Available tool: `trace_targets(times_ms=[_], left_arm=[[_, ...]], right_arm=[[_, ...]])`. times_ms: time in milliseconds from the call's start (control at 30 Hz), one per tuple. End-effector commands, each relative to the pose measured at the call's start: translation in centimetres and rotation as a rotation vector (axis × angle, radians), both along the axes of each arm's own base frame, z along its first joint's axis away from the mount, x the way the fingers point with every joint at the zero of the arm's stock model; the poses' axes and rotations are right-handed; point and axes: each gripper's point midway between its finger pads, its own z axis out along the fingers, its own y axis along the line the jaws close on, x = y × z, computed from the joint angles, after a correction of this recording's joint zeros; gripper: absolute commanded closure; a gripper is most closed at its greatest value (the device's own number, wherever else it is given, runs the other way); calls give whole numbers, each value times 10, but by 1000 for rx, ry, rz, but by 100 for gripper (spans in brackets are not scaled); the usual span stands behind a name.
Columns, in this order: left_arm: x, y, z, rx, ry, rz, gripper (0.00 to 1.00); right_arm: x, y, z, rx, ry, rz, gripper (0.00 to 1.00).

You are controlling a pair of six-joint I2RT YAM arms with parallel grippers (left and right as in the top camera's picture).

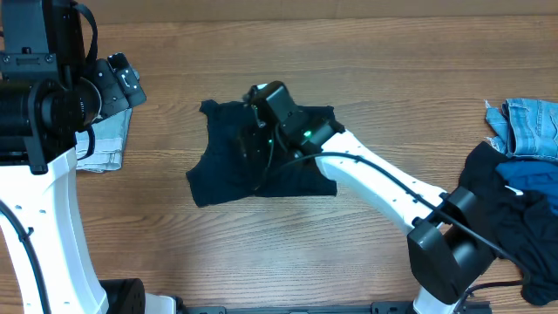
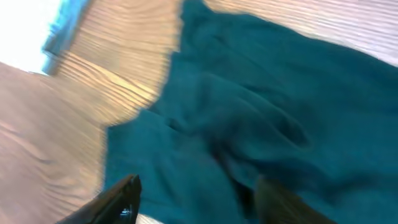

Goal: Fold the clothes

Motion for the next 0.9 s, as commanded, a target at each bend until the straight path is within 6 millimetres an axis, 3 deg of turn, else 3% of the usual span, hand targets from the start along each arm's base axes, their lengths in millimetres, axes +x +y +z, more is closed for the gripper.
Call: trace_targets(times_ms=[0, 33, 67, 167, 333, 400, 567, 633, 733, 867], left_arm=[[1, 1, -1, -11, 0, 13, 0], [1, 1, -1, -11, 0, 13, 0], [1, 1, -1, -11, 0, 13, 0], [1, 1, -1, -11, 0, 13, 0], [1, 1, -1, -11, 0, 13, 0], [1, 1, -1, -11, 0, 13, 0], [1, 1, -1, -11, 0, 13, 0], [1, 1, -1, -11, 0, 13, 0], [1, 1, -1, -11, 0, 13, 0], [1, 1, -1, -11, 0, 13, 0]], right_arm=[[10, -34, -4, -30, 83, -125, 81], [4, -43, -15, -41, 140, -152, 93], [0, -47, -26, -50, 174, -180, 96], [-14, -37, -60, -21, 293, -164, 96], [-19, -6, -93, 60, 376, -107, 96], [-30, 13, -84, 120, 390, -20, 96], [-84, 92, -18, 228, 249, 336, 96], [-96, 110, -5, 255, 212, 386, 96], [-84, 103, -3, 207, 170, 364, 96], [-27, 53, 27, 103, 57, 165, 96]])
